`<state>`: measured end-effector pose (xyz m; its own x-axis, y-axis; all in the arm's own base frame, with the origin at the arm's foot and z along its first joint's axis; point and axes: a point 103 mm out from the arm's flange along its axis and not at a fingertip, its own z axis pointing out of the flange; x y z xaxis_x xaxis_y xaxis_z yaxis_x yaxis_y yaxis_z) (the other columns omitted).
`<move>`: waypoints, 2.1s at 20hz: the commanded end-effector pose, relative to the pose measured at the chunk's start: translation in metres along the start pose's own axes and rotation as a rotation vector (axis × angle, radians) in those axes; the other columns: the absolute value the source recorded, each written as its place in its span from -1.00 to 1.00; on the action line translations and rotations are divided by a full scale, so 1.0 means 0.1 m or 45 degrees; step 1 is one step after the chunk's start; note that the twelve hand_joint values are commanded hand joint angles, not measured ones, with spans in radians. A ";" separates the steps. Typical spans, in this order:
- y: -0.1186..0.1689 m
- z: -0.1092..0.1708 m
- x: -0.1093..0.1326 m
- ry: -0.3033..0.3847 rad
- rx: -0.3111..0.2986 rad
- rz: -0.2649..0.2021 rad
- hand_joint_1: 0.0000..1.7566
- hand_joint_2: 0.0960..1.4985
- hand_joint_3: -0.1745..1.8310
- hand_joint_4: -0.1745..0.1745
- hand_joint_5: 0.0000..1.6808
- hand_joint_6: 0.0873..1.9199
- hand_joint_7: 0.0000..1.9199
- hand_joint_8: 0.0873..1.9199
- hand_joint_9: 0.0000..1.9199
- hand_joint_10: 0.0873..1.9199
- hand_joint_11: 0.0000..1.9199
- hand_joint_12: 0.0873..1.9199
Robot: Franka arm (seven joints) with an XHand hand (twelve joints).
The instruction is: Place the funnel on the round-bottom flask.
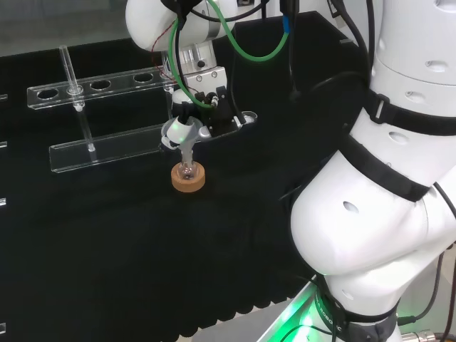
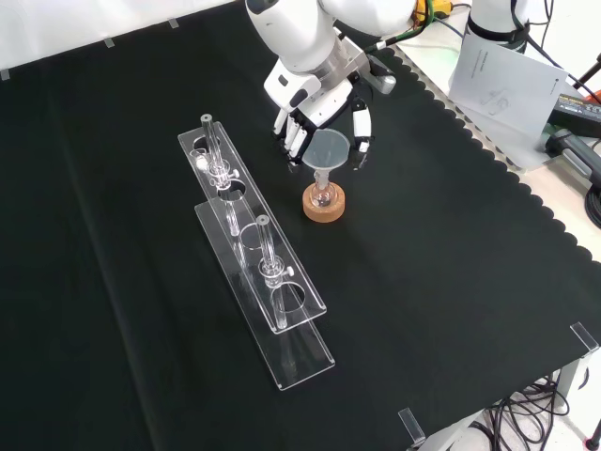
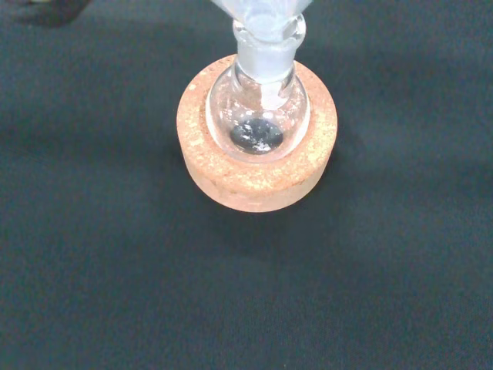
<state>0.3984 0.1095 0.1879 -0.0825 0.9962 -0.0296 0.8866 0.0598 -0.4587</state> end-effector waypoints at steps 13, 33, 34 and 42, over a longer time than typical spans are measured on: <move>-0.01 0.04 0.03 -0.008 0.010 0.002 -0.22 -0.01 -0.31 -0.42 -0.40 -0.55 -0.37 -0.23 -0.13 -0.40 -0.50 0.31; -0.07 0.07 0.07 -0.041 0.010 0.025 -0.32 -0.14 -0.39 -0.42 -0.55 -0.85 -0.81 -0.25 -0.49 -0.32 -0.68 0.39; -0.08 0.07 0.07 -0.041 0.007 0.023 -0.34 -0.14 -0.40 -0.41 -0.56 -0.88 -0.84 -0.26 -0.53 -0.32 -0.70 0.40; -0.12 0.04 0.08 -0.026 0.022 0.008 -0.41 -0.15 -0.49 -0.36 -0.63 -1.00 -1.00 -0.42 -0.76 -0.28 -0.80 0.44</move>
<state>0.3858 0.1164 0.1886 -0.0853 0.9948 -0.0551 0.8827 0.0498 -0.4673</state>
